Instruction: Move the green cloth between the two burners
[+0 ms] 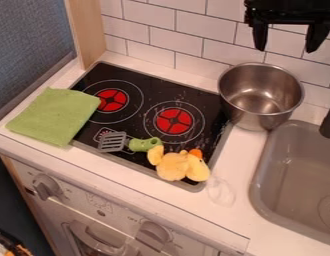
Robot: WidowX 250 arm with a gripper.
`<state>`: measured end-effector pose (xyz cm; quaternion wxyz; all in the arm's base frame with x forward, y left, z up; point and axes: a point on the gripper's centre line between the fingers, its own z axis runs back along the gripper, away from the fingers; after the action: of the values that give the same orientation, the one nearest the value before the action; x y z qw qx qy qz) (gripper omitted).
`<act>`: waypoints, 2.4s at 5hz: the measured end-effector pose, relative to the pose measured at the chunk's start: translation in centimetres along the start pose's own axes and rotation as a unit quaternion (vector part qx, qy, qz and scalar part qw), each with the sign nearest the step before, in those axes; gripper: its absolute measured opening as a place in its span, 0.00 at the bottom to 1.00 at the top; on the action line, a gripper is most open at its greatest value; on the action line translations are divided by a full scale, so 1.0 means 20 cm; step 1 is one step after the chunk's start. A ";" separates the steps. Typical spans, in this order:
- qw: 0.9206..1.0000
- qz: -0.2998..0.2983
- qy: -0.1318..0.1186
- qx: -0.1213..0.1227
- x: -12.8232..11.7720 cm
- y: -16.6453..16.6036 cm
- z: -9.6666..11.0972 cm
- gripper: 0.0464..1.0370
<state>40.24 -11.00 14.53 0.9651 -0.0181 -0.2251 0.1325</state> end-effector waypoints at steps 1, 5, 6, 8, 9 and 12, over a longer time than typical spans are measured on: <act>1.000 0.000 0.022 0.009 -0.05 0.01 -0.07 0.96; 0.984 0.167 0.020 0.060 -0.10 0.78 0.18 0.96; 0.978 0.191 0.031 0.075 -0.15 0.98 0.15 0.96; 0.964 0.241 0.028 0.105 -0.23 1.31 0.08 0.96; 0.954 0.268 0.048 0.126 -0.29 1.46 -0.02 0.96; 0.944 0.289 0.087 0.134 -0.44 1.58 -0.23 0.96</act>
<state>26.81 17.27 3.58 0.8945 0.0352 -0.1057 0.4329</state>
